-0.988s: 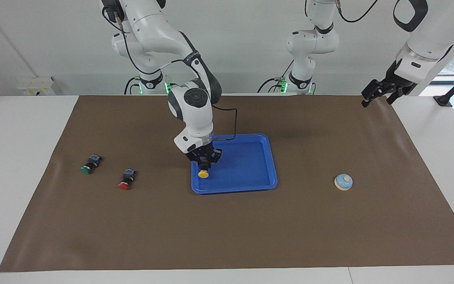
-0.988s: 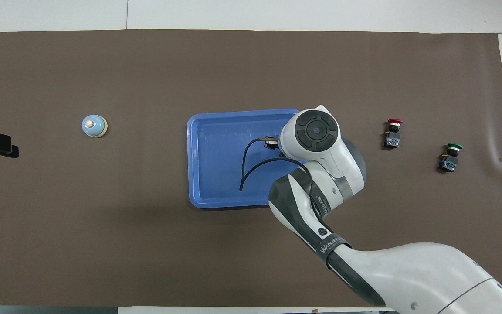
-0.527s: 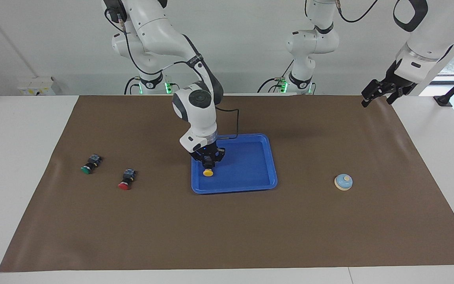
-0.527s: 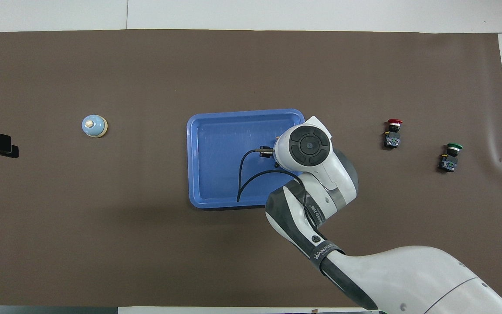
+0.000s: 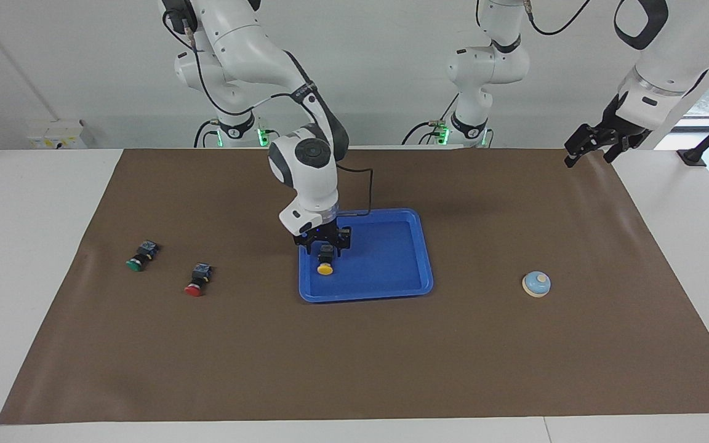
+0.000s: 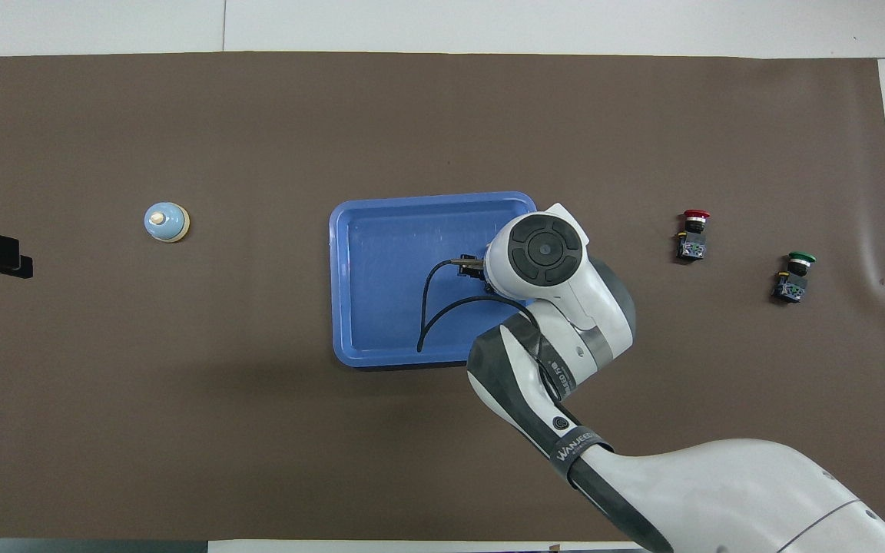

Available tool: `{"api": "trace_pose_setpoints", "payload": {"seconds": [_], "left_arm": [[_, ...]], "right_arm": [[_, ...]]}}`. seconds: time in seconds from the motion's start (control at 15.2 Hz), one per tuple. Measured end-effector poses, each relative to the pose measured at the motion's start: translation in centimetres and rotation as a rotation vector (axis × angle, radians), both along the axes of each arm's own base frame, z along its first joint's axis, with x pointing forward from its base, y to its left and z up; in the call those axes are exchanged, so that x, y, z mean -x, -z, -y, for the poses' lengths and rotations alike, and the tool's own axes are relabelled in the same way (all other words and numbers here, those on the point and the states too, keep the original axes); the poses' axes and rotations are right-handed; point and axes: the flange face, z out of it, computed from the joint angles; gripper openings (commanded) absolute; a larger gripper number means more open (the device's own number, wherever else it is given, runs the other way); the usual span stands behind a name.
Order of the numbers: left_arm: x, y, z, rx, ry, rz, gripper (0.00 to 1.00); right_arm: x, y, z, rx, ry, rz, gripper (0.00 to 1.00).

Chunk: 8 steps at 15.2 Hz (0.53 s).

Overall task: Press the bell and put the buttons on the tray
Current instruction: 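Carry the yellow button into the blue tray and release it, then move the right gripper back to the red-capped button and grasp it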

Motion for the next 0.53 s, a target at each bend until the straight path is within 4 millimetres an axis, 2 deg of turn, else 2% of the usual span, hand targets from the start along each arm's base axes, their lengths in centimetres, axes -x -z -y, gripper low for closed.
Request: {"api": "trace_pose_setpoints", "payload": {"seconds": [0.13, 0.26, 0.4, 0.53], "left_arm": [[0.0, 0.0, 0.0, 0.0, 0.0, 0.0, 1.0], [0.0, 0.0, 0.0, 0.0, 0.0, 0.0, 1.0], [0.0, 0.0, 0.0, 0.0, 0.0, 0.0, 1.0], [0.0, 0.0, 0.0, 0.0, 0.0, 0.0, 1.0]], "right_arm": [[-0.9, -4.2, 0.7, 0.019, 0.026, -0.01, 1.0], [-1.9, -8.4, 3.2, 0.023, 0.073, 0.002, 1.0], [-3.2, -10.9, 7.9, 0.028, 0.109, 0.014, 1.0], [-4.6, -11.8, 13.1, 0.034, 0.142, 0.014, 1.0]]}}
